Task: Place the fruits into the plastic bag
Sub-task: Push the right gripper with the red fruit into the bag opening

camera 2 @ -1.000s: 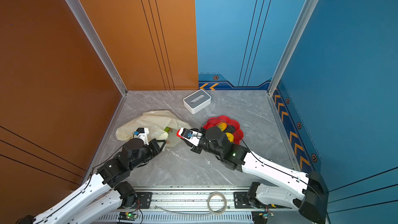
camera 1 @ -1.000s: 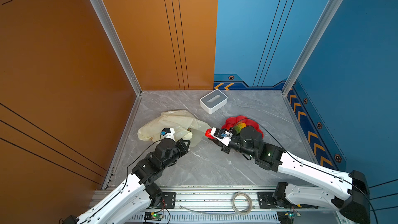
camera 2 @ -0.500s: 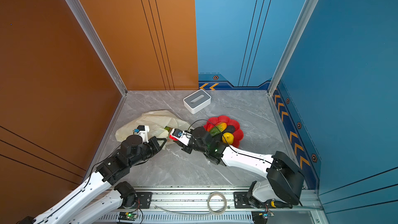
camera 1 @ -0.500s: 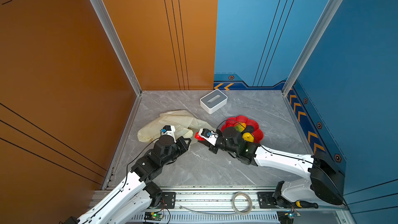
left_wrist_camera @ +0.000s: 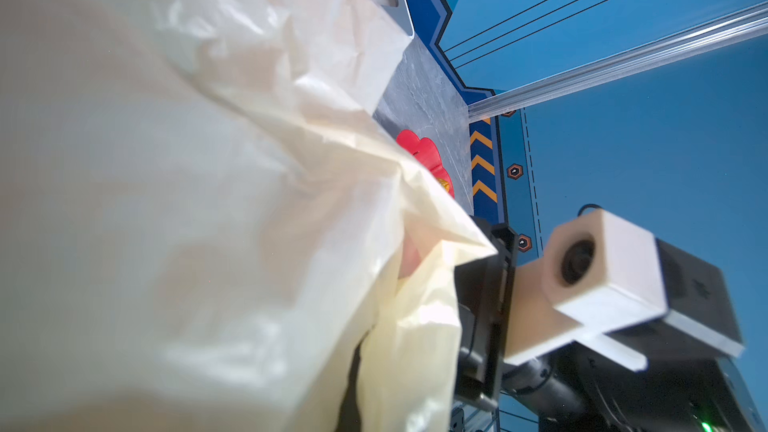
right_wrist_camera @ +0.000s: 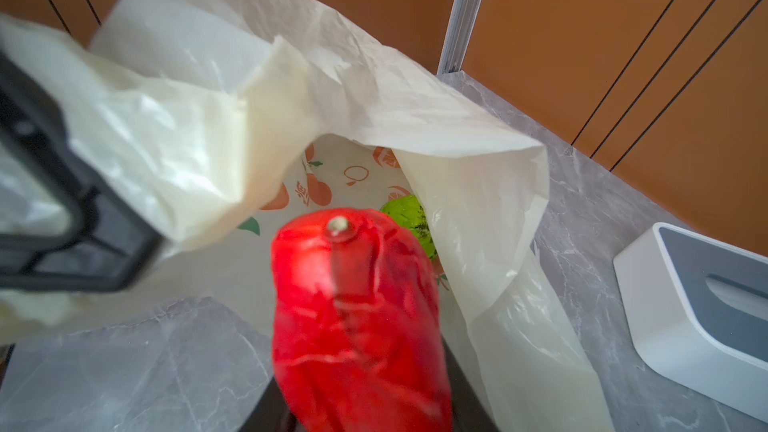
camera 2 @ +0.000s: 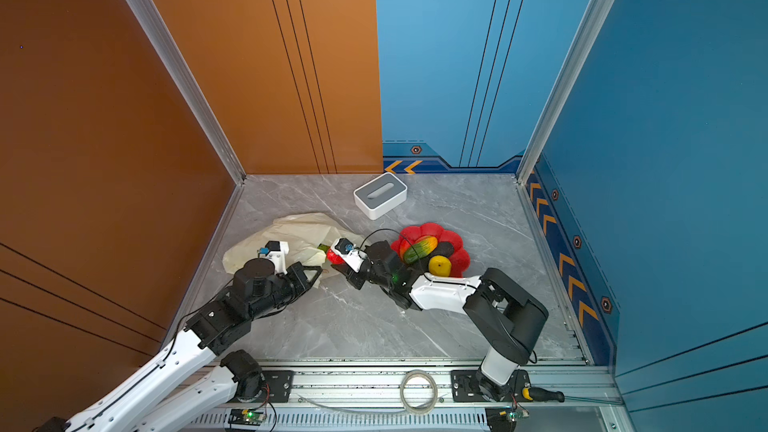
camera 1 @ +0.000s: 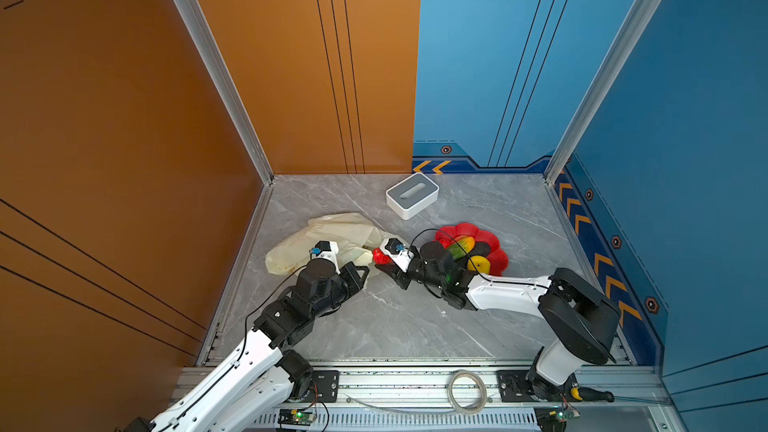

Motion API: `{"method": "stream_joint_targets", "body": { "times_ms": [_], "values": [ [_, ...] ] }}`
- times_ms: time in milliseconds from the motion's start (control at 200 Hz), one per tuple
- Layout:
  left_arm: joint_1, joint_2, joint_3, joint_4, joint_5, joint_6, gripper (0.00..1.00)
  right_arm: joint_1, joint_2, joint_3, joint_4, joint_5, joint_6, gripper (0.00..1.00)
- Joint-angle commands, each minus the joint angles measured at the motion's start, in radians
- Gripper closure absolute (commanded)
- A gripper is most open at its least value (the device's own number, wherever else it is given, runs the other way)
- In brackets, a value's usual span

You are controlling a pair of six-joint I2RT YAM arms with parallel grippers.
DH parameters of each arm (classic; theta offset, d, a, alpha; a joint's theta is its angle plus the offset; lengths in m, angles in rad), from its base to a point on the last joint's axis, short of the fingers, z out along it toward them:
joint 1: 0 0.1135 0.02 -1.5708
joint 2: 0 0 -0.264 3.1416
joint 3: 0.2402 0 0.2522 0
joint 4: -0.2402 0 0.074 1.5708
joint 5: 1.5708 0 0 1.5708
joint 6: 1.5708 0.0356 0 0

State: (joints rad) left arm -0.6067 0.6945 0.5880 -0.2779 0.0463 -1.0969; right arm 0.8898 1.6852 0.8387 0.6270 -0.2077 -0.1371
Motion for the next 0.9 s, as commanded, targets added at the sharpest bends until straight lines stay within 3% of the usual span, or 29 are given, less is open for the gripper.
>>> {"method": "stream_joint_targets", "body": {
  "times_ms": [0, 205, 601, 896],
  "values": [
    [0.010, 0.009, 0.035, 0.028, 0.021, -0.003, 1.00, -0.017, 0.048, 0.024, 0.097, -0.044, 0.085, 0.80],
    [0.012, 0.019, 0.052, 0.034, 0.026, -0.002, 1.00, -0.030, 0.133, 0.058, 0.171, -0.091, 0.192, 0.81],
    [0.012, 0.046, 0.064, 0.060, 0.035, 0.014, 1.00, 0.006, 0.207, 0.171, 0.104, -0.138, 0.292, 0.82],
    [0.004, 0.050, 0.052, 0.081, 0.047, 0.018, 1.00, 0.003, 0.279, 0.322, -0.063, -0.103, 0.573, 0.88]
  ]
}}
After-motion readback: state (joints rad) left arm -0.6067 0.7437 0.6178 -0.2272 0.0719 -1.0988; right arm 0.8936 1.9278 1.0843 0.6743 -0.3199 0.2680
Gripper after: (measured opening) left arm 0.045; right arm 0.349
